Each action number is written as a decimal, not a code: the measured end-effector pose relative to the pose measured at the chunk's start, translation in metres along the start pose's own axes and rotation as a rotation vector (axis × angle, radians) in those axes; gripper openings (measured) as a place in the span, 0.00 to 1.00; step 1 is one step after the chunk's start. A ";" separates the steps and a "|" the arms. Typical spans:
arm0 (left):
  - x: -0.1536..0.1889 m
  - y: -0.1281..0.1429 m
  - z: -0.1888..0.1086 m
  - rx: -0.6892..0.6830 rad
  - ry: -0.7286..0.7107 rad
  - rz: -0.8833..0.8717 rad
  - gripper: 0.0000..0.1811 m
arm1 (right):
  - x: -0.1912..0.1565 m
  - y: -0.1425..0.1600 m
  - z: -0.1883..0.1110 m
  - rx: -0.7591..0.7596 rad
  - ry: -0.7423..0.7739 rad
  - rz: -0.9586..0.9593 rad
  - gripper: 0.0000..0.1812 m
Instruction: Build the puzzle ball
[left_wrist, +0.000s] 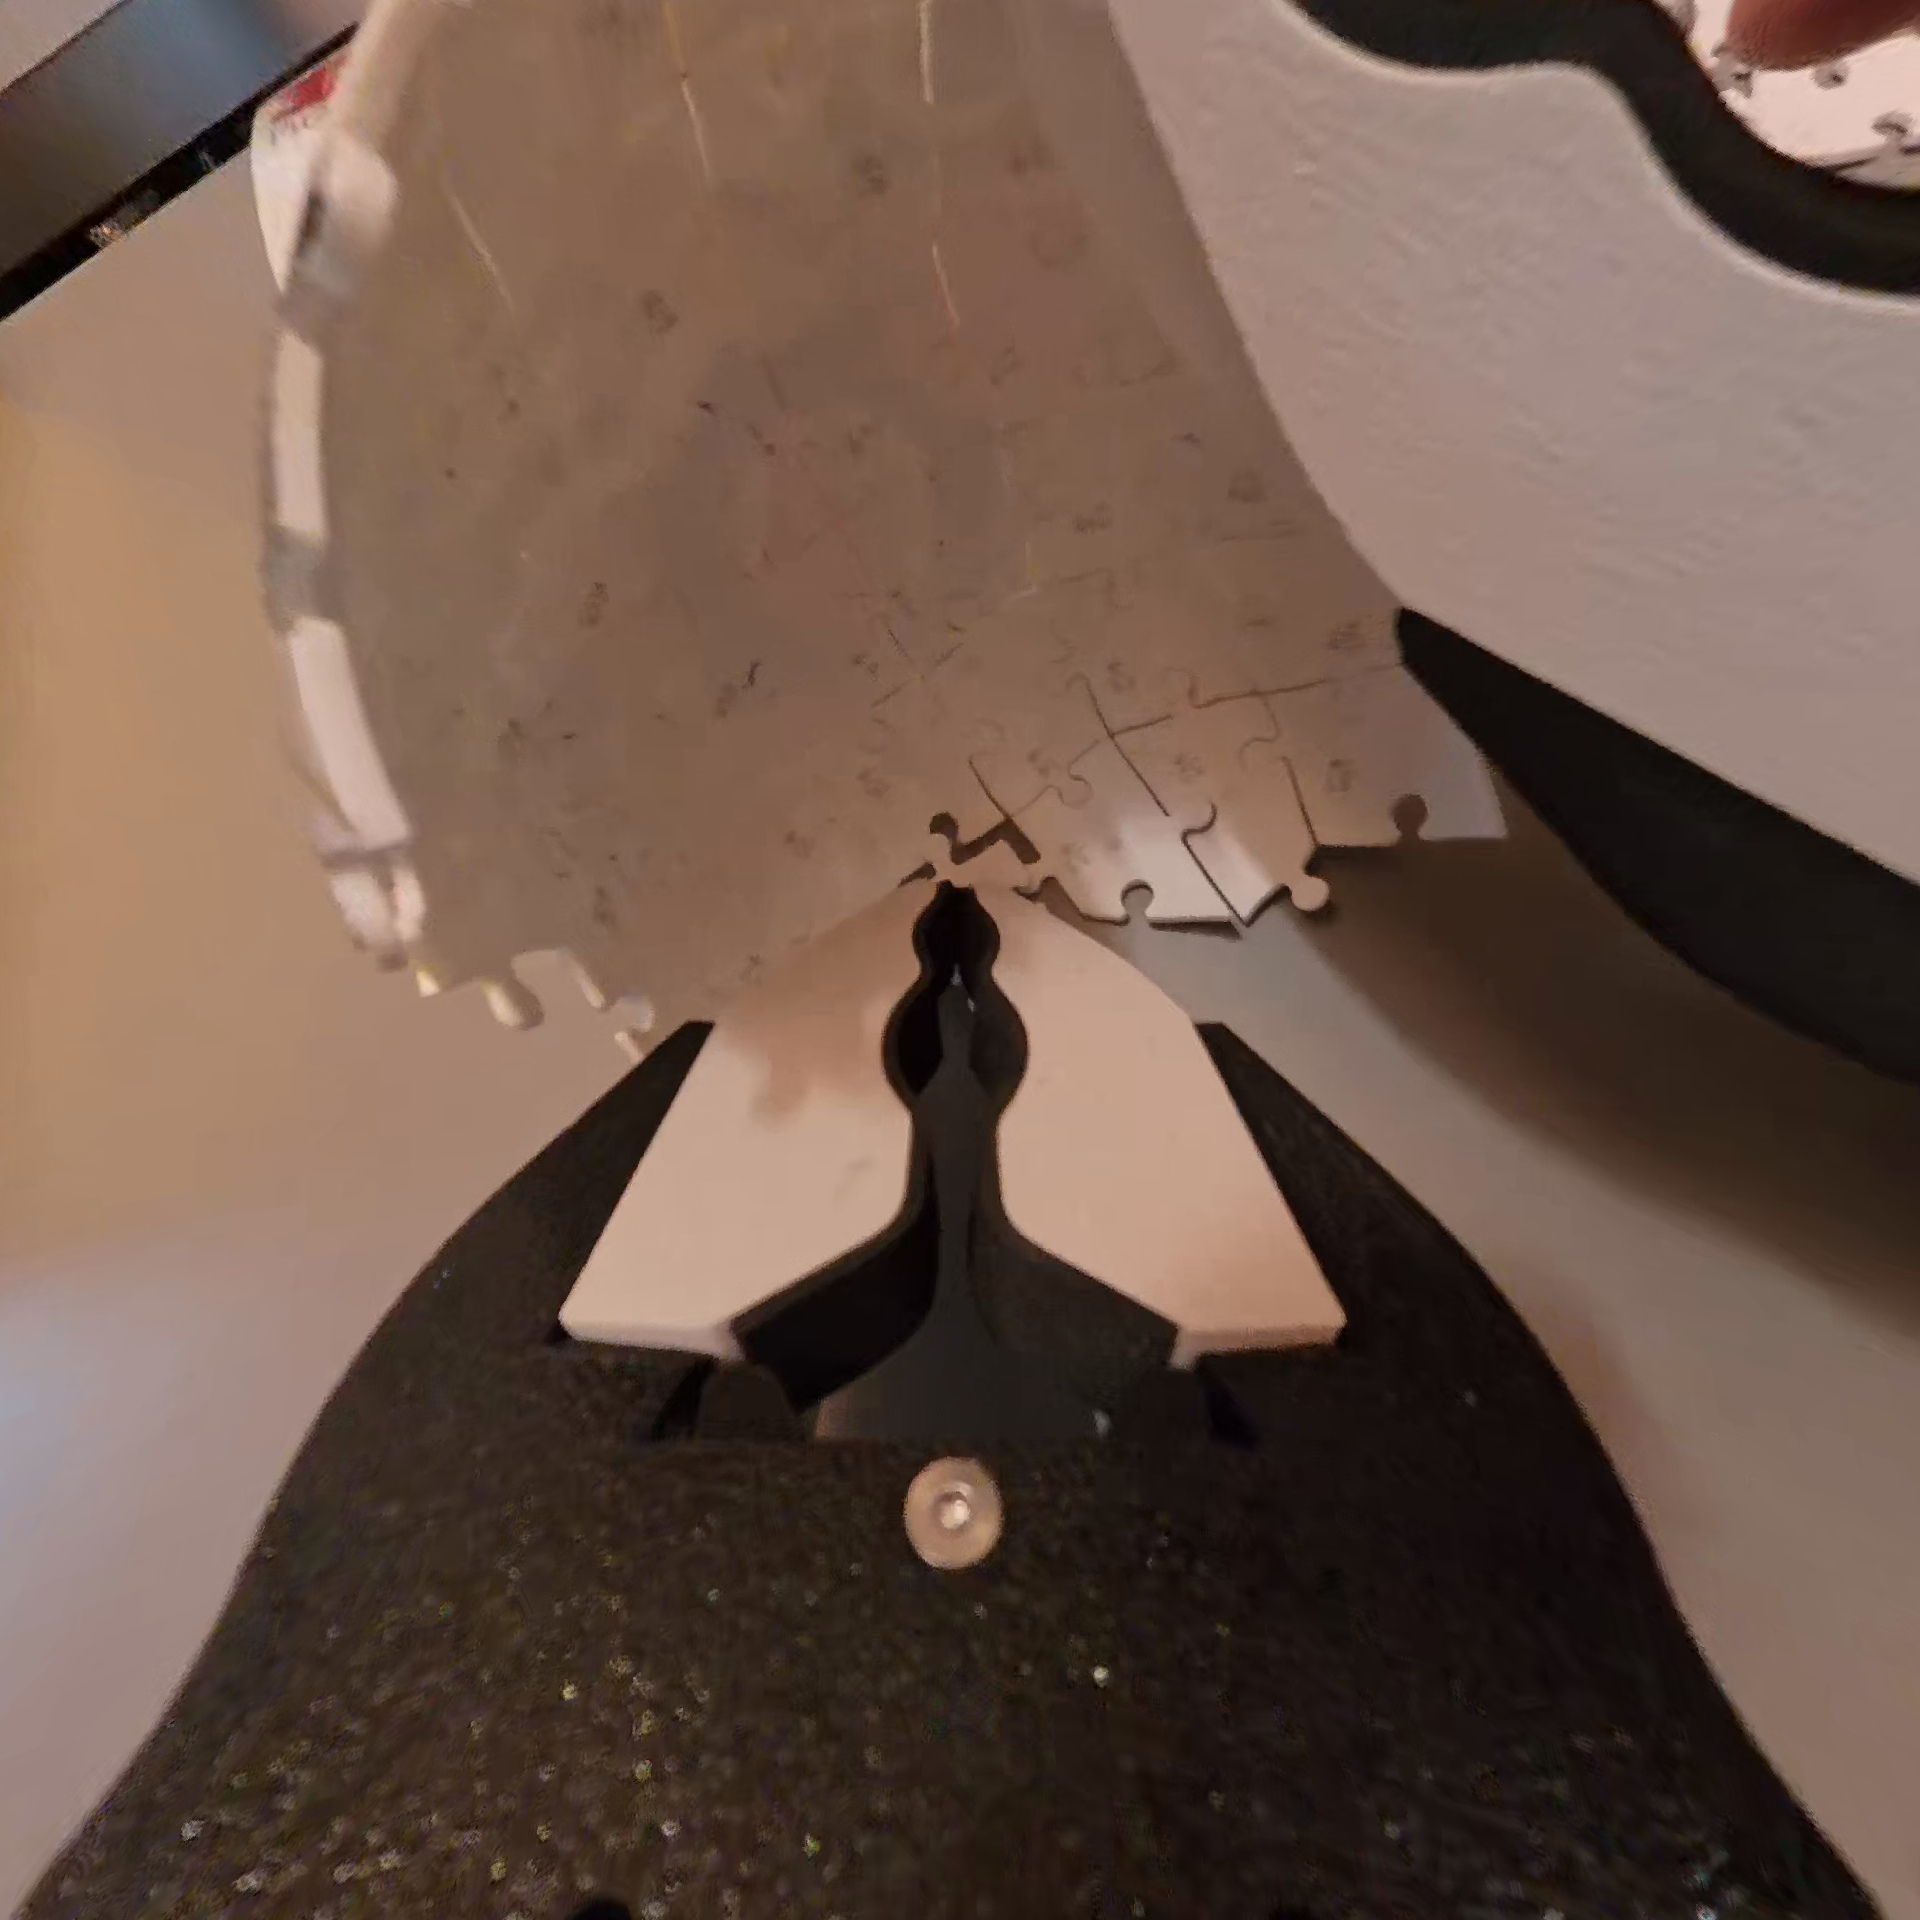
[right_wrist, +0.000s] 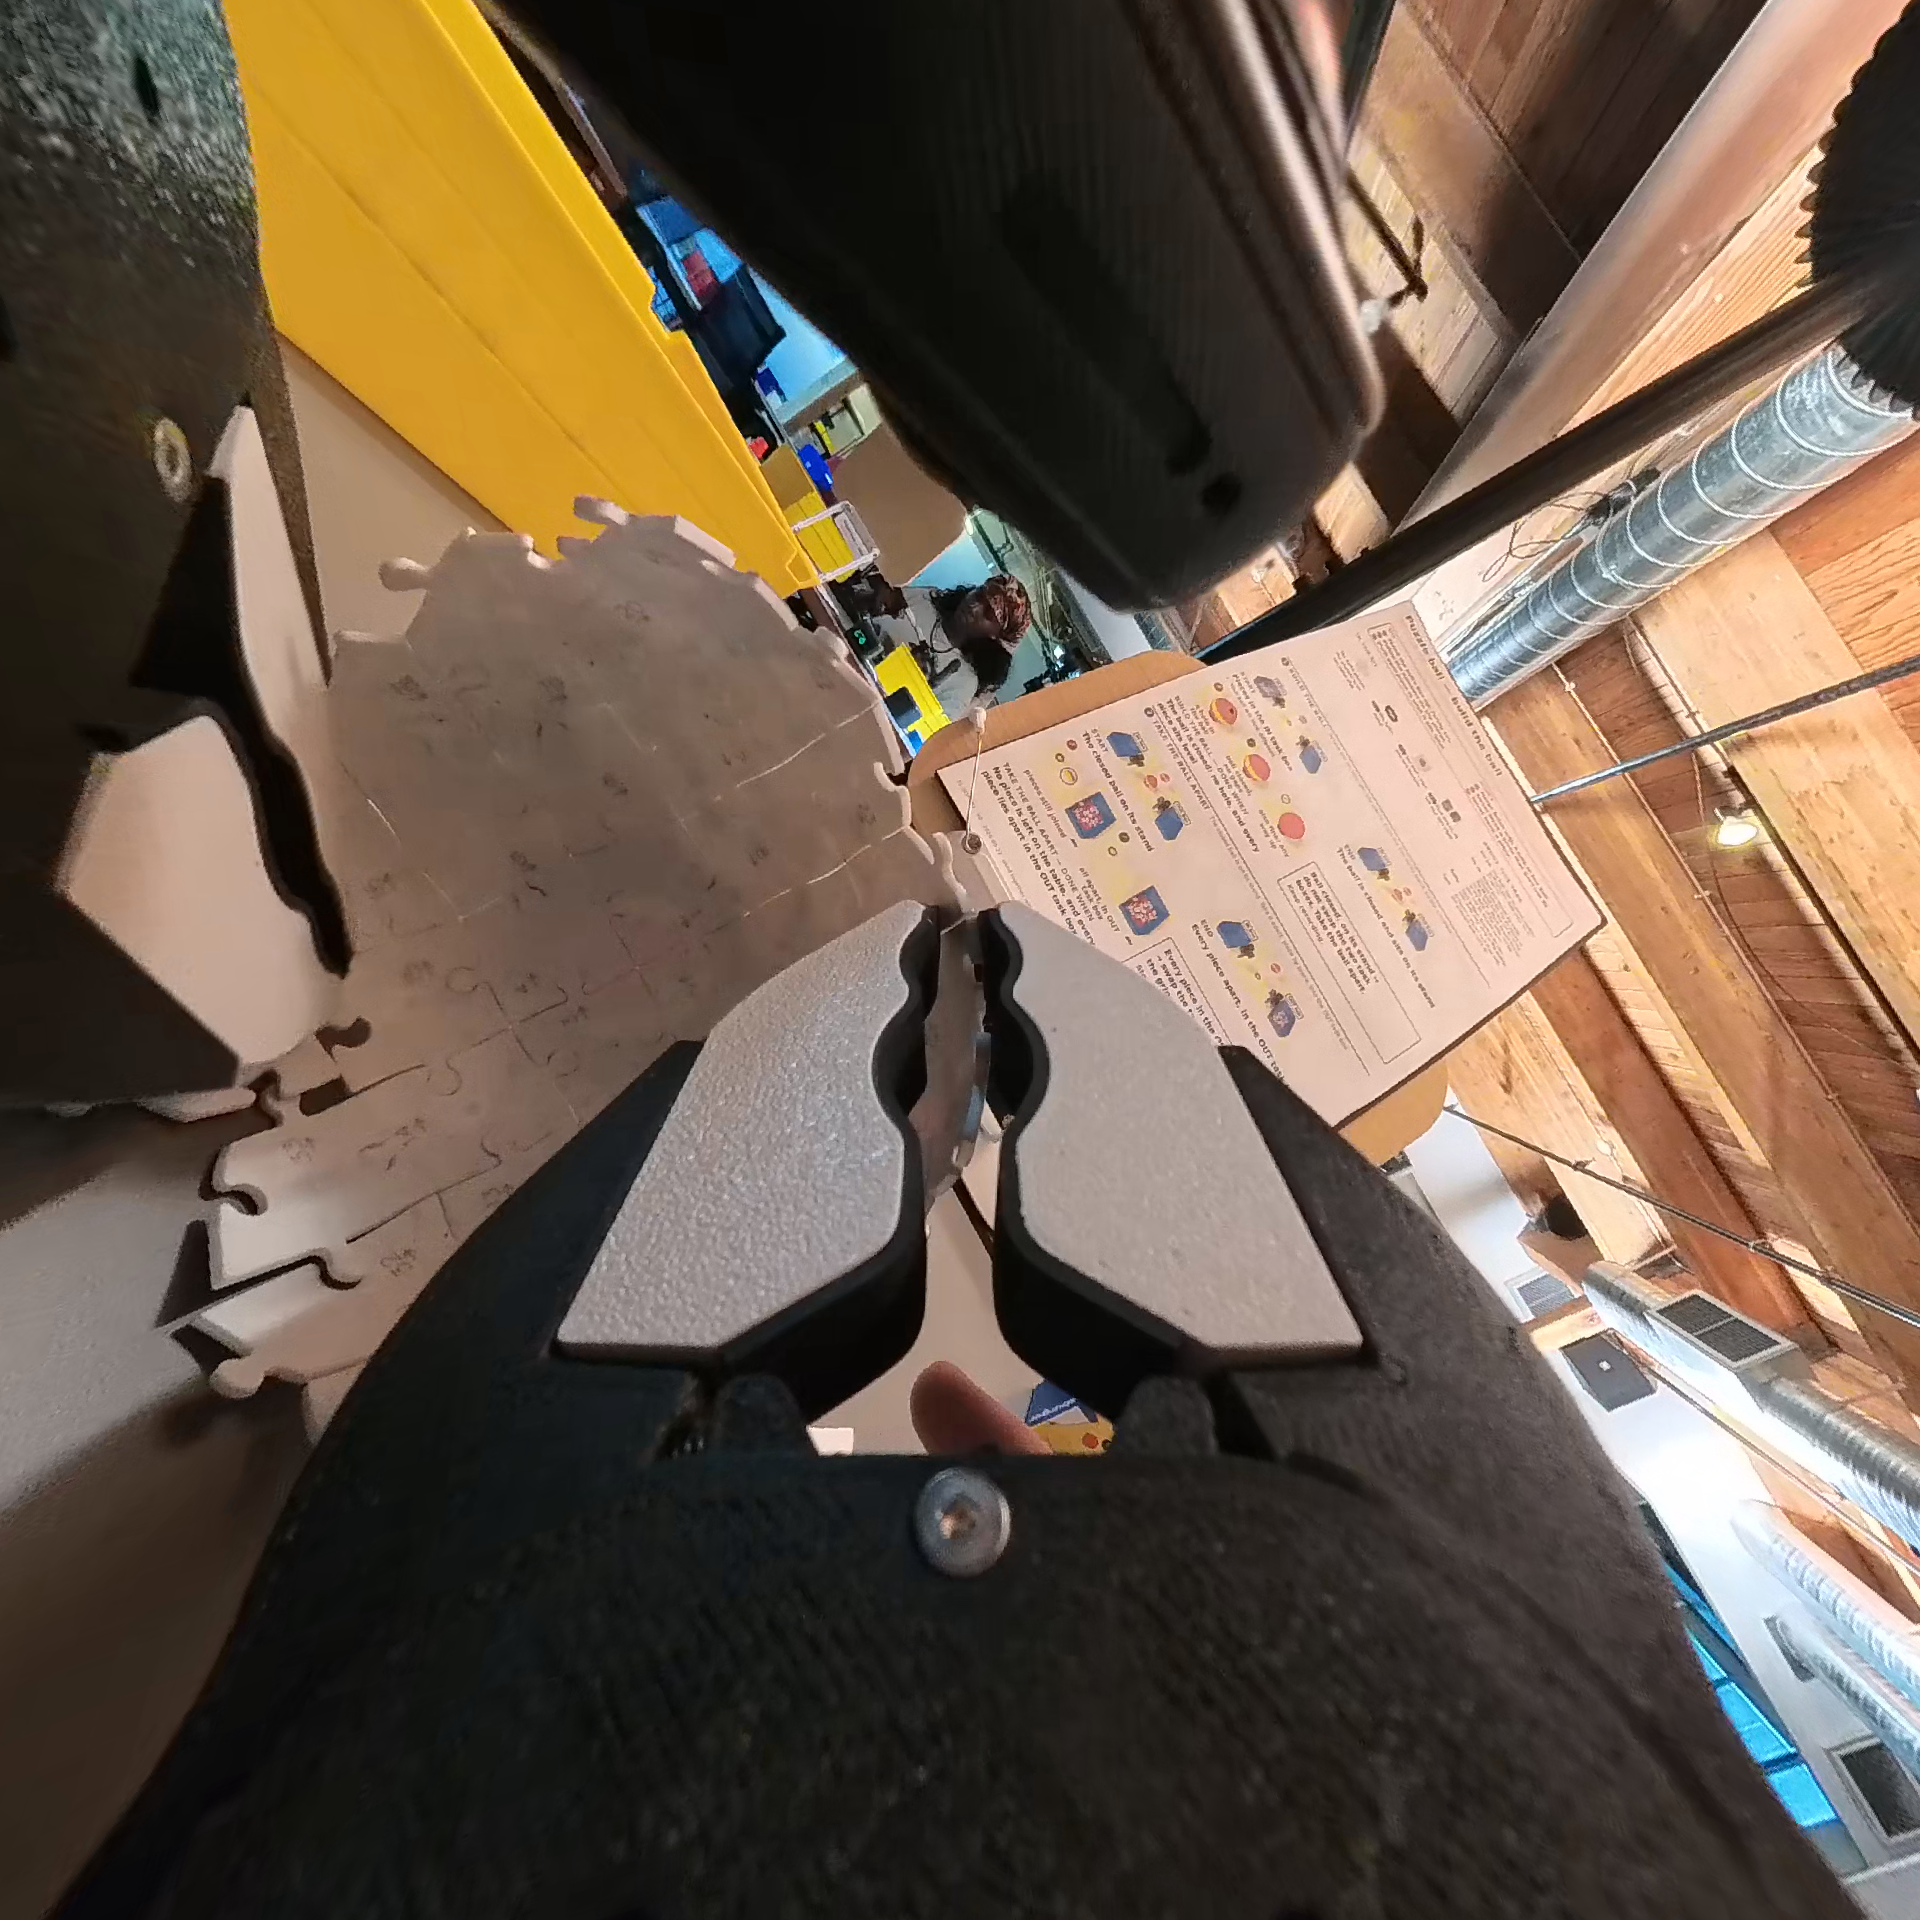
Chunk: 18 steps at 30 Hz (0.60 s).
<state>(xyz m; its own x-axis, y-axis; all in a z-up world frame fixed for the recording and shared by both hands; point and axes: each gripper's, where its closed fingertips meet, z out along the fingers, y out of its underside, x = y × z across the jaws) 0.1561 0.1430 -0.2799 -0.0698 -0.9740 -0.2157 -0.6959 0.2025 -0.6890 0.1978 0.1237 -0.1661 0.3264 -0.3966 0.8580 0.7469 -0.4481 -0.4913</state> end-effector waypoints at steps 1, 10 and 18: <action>0.000 0.000 0.001 -0.003 0.005 -0.003 0.00 | 0.000 0.000 0.000 0.000 0.000 0.002 0.04; 0.000 -0.002 0.003 -0.023 -0.003 0.045 0.00 | -0.001 0.000 0.001 0.005 -0.008 0.027 0.04; 0.002 -0.005 0.006 -0.029 0.013 0.056 0.00 | 0.000 0.003 0.001 -0.002 -0.011 0.046 0.04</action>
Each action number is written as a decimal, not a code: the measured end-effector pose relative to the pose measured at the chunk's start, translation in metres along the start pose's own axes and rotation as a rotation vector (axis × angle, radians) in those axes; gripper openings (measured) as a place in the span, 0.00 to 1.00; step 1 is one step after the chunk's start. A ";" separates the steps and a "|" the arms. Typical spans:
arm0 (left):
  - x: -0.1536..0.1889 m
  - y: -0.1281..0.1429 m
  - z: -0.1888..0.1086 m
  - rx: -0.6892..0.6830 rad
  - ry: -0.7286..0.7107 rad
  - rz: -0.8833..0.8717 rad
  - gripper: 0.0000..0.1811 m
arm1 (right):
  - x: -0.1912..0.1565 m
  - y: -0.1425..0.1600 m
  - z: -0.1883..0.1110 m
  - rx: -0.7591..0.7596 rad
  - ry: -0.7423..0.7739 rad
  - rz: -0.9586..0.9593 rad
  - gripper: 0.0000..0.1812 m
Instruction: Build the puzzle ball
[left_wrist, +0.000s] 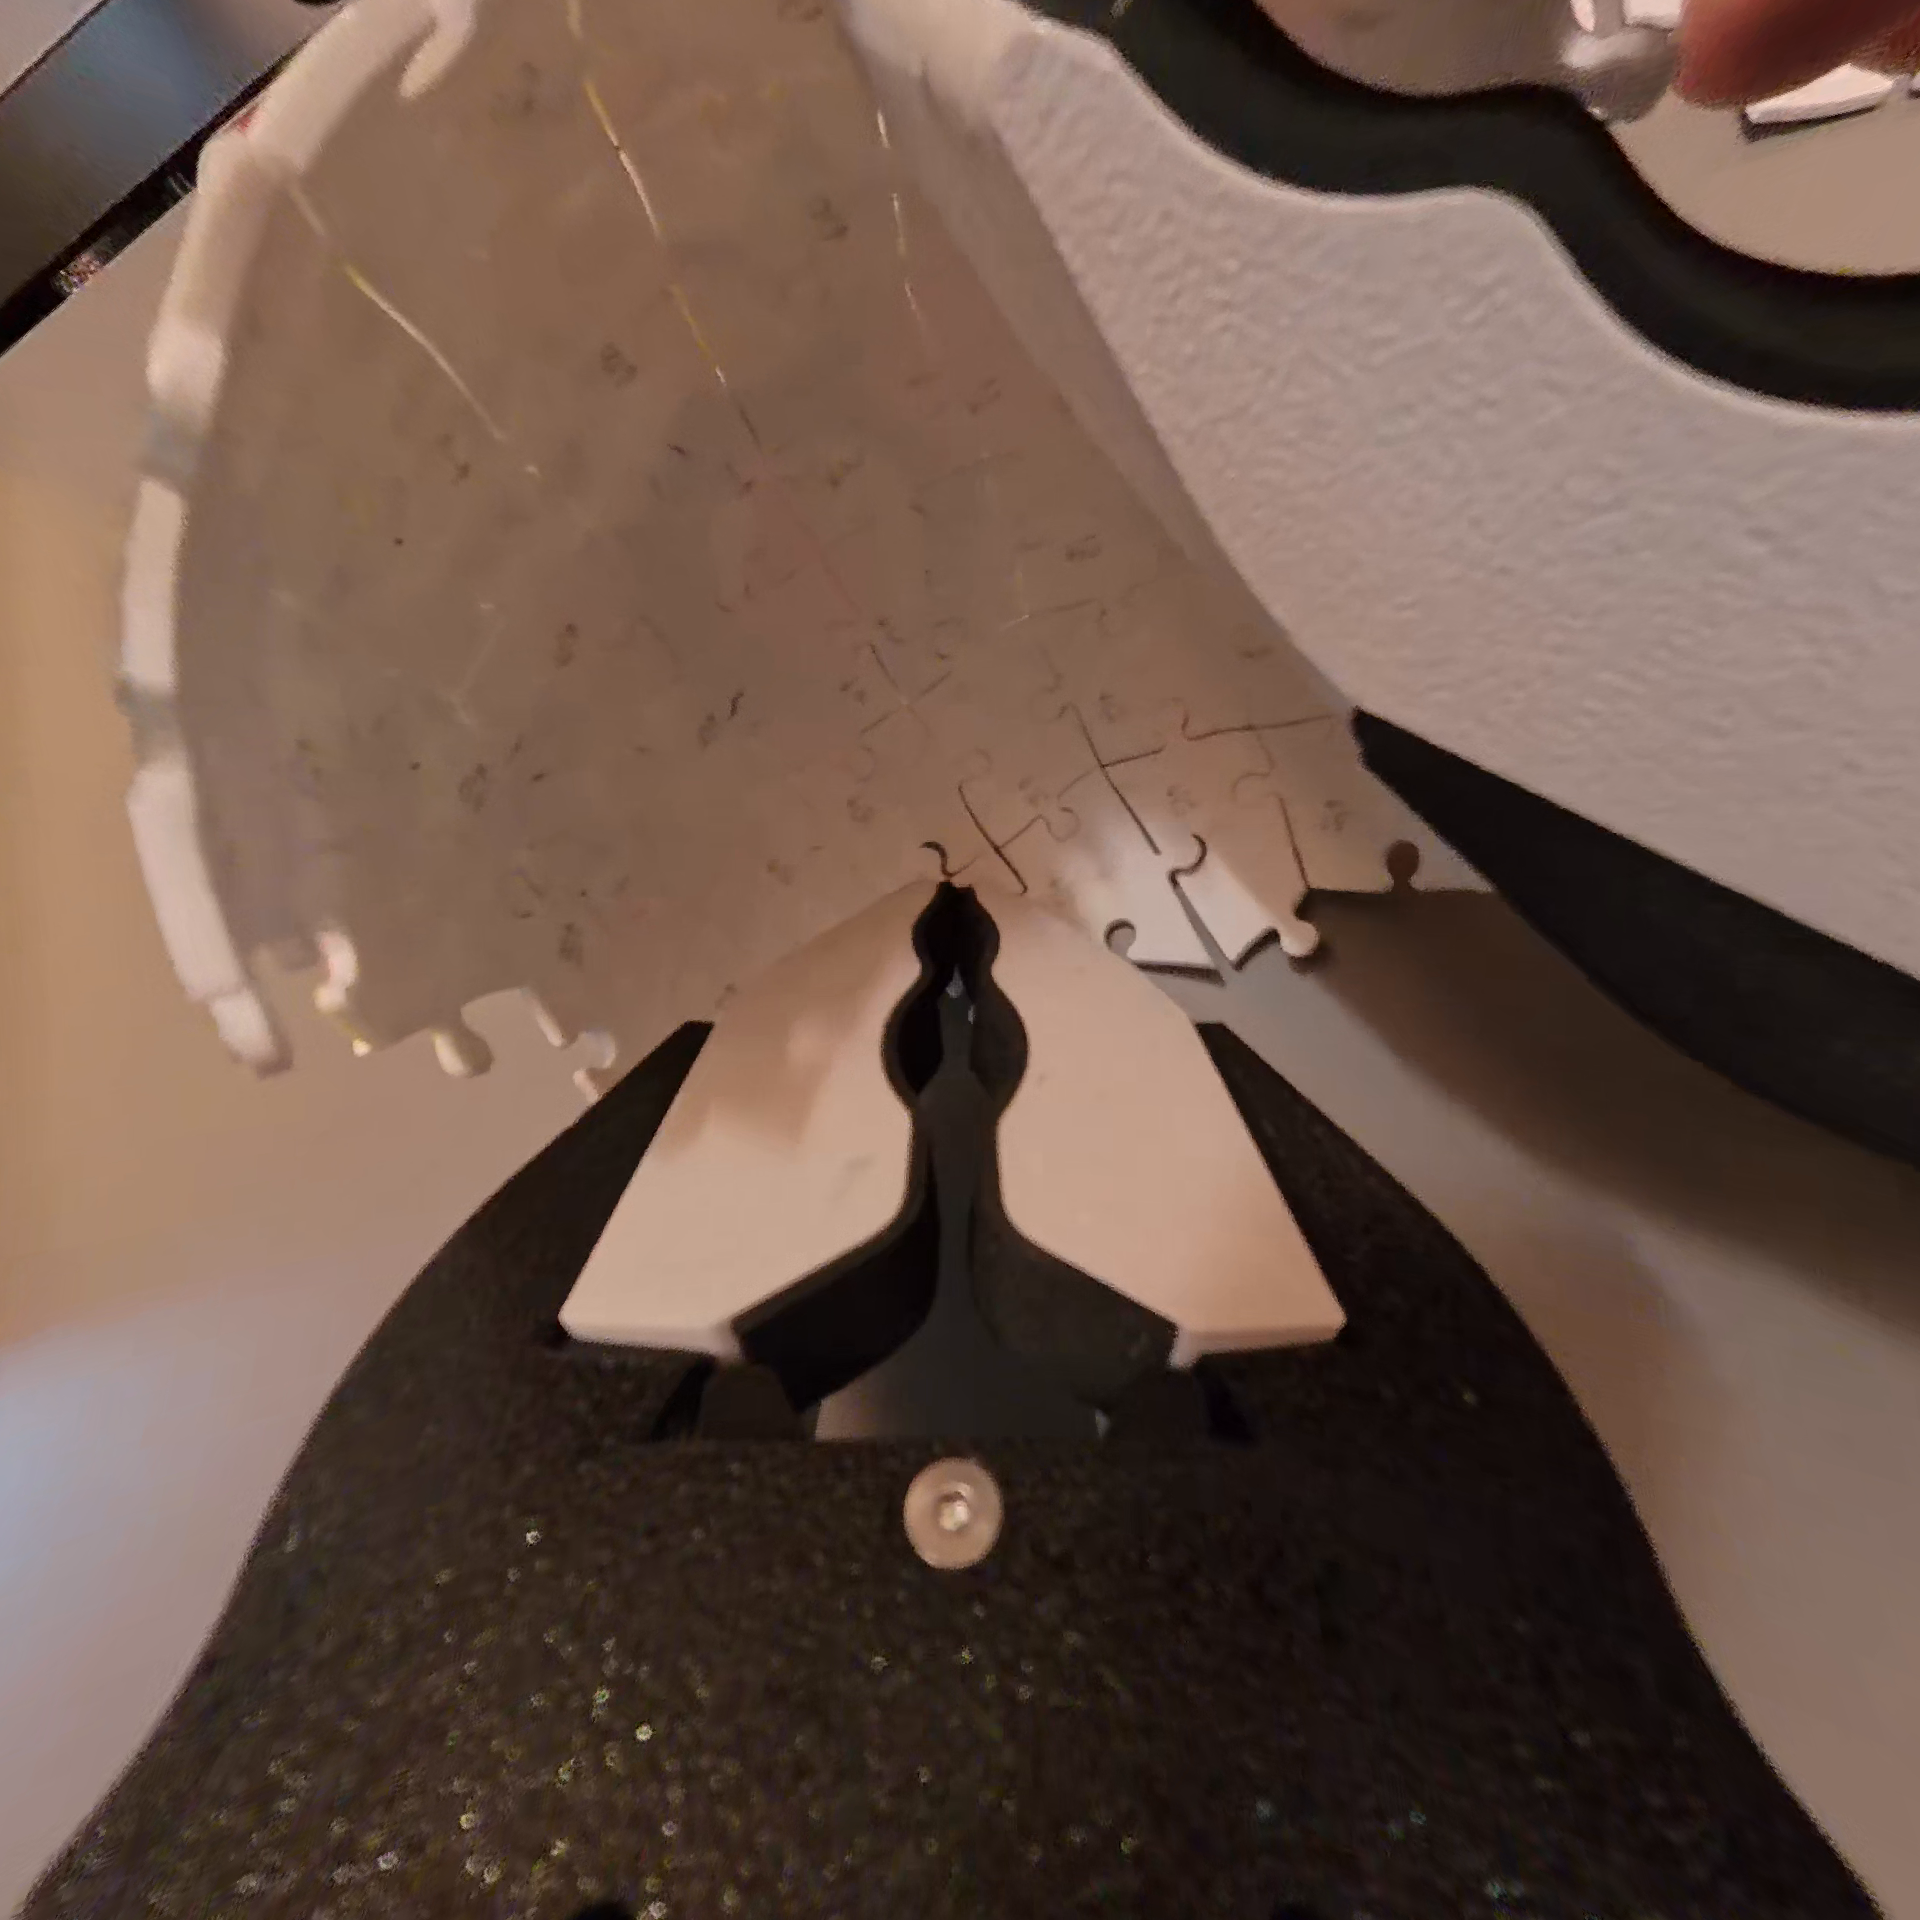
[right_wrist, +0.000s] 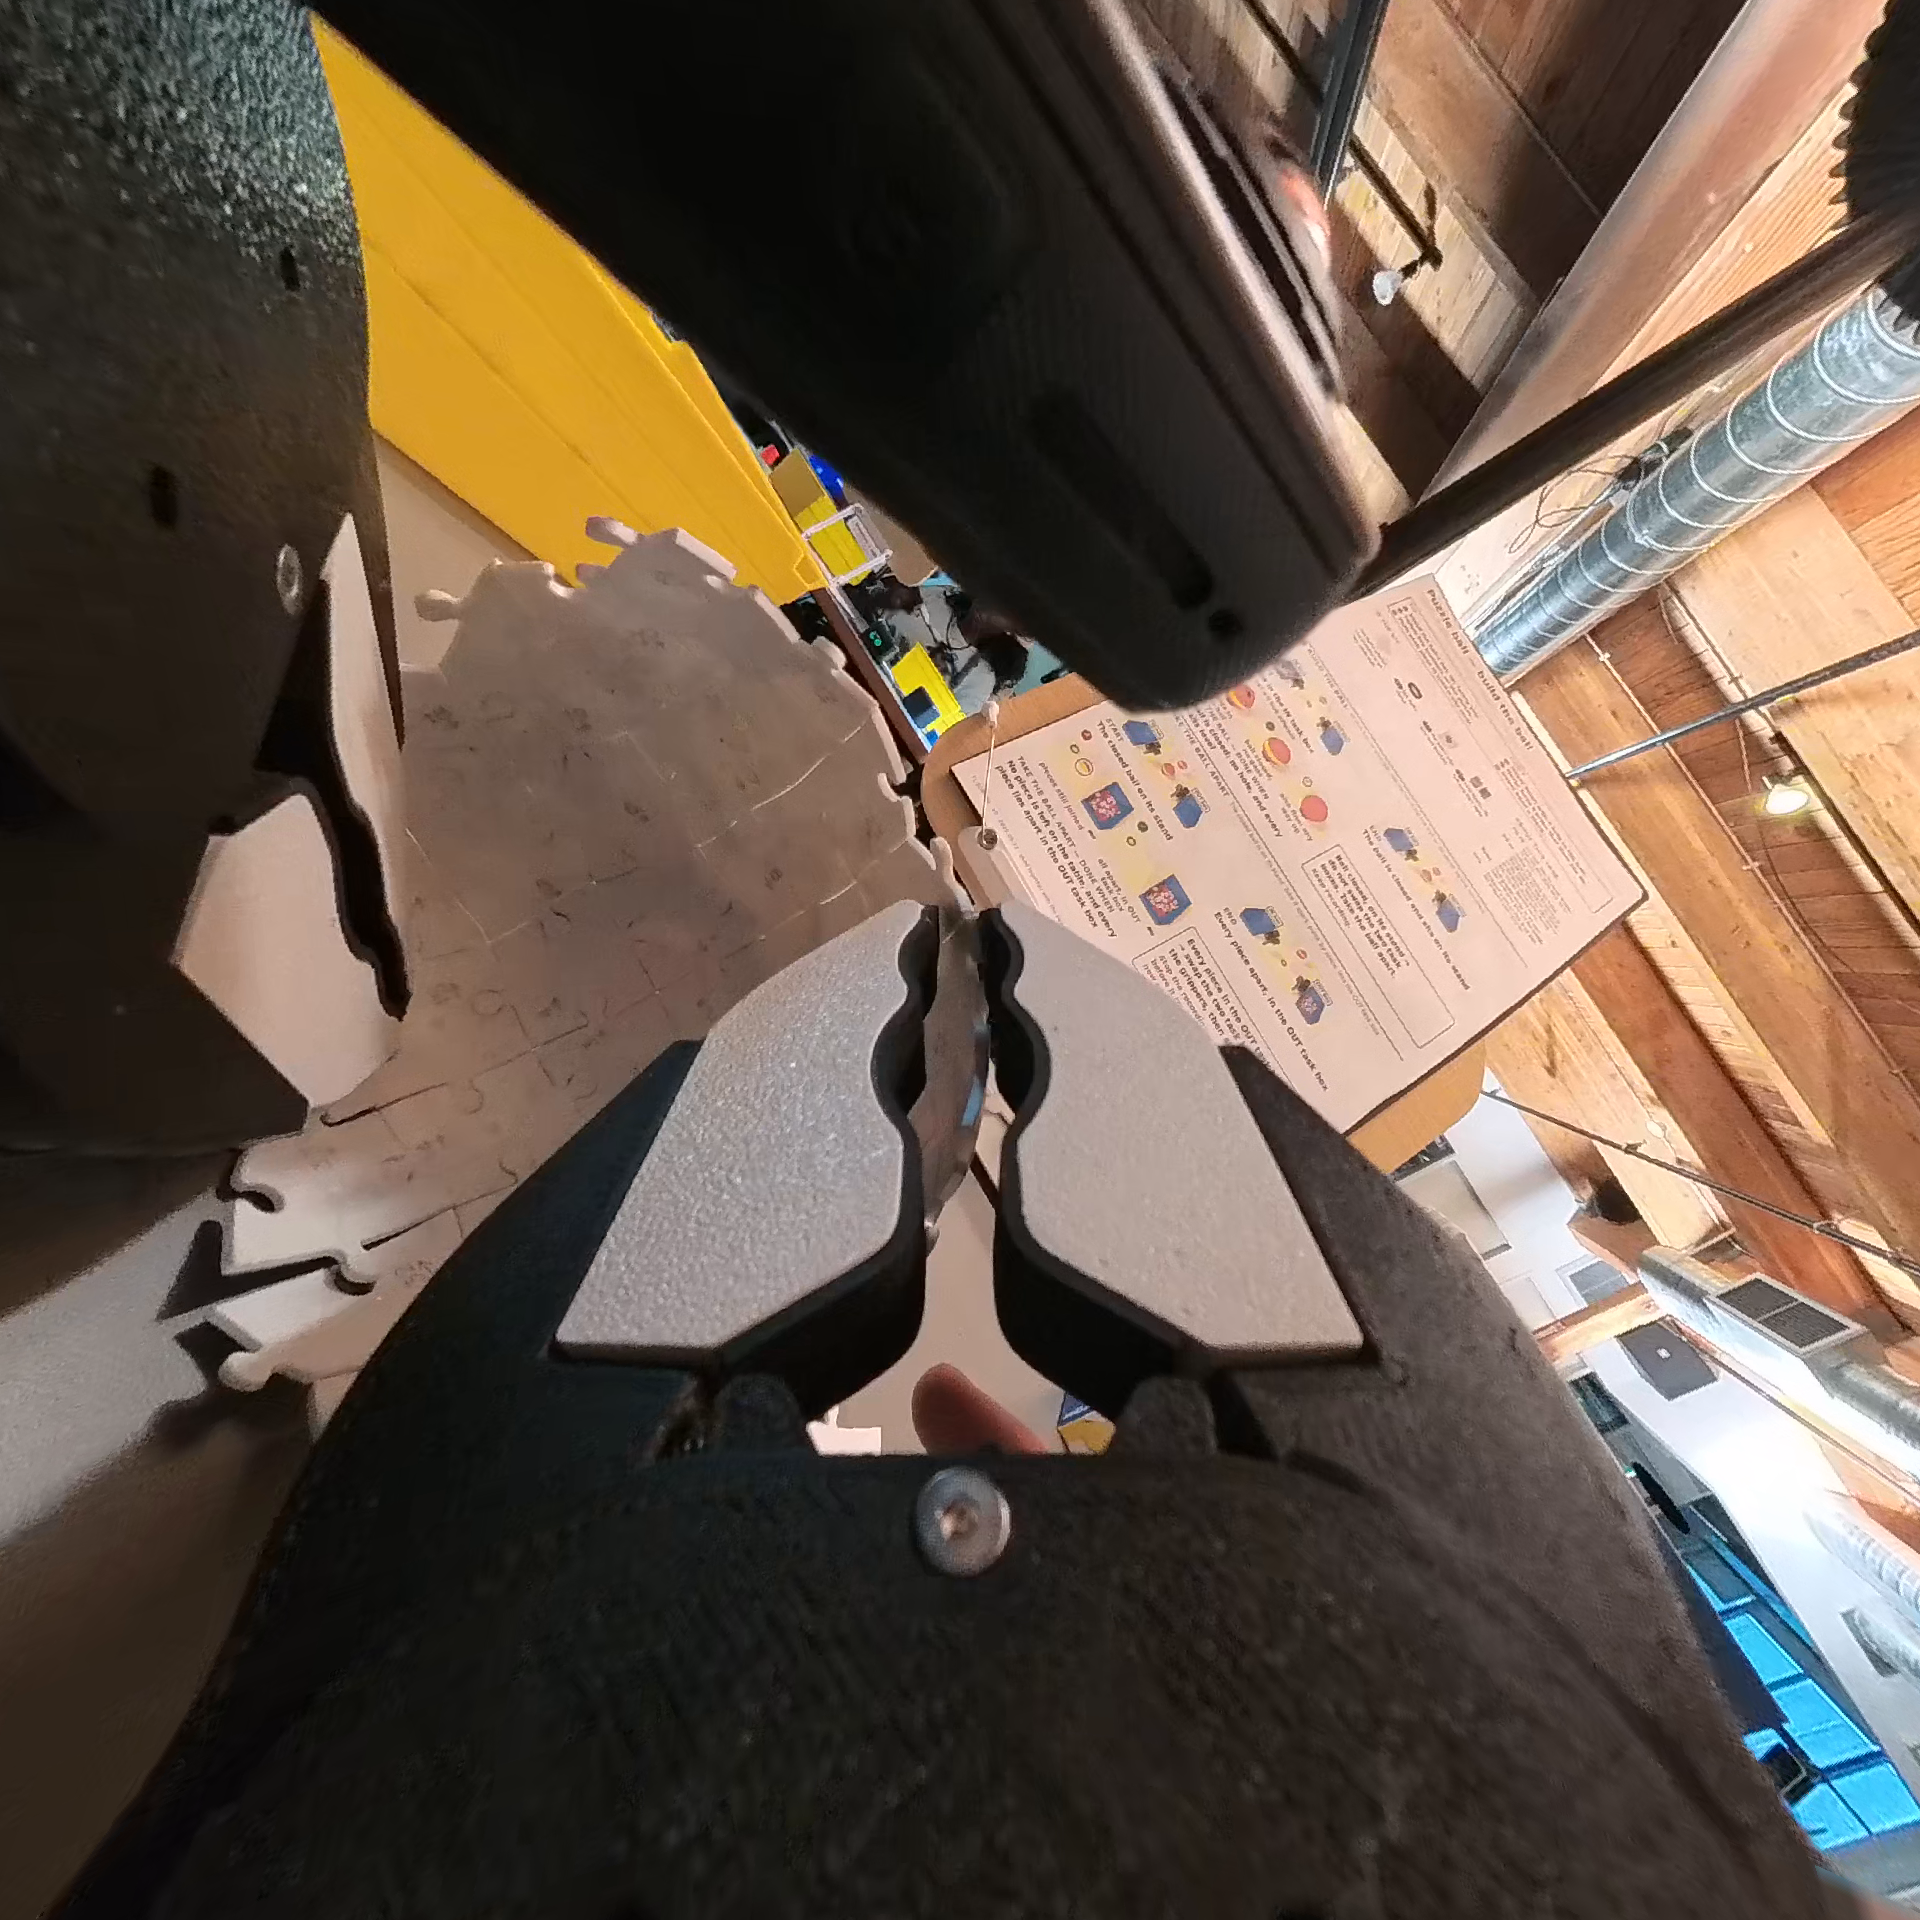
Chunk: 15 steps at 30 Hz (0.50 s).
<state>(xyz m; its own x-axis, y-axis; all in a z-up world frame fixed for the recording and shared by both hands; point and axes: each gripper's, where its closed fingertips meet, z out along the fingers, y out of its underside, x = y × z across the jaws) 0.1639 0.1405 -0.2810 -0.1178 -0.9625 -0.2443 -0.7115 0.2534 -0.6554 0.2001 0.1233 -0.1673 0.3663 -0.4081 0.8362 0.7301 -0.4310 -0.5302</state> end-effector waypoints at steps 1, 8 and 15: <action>0.000 0.000 0.000 0.001 0.000 0.004 0.00 | 0.000 0.000 0.000 -0.001 -0.001 -0.001 0.04; -0.003 -0.001 0.000 0.003 -0.005 0.010 0.00 | 0.000 0.001 0.000 -0.005 -0.002 0.008 0.05; -0.005 -0.003 0.002 0.024 -0.060 -0.037 0.00 | 0.001 0.003 0.000 -0.010 0.003 0.027 0.04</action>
<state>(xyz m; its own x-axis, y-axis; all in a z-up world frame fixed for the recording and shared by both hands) 0.1681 0.1451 -0.2786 -0.0497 -0.9639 -0.2617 -0.6975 0.2211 -0.6817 0.2030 0.1212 -0.1678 0.3841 -0.4219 0.8213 0.7140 -0.4282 -0.5539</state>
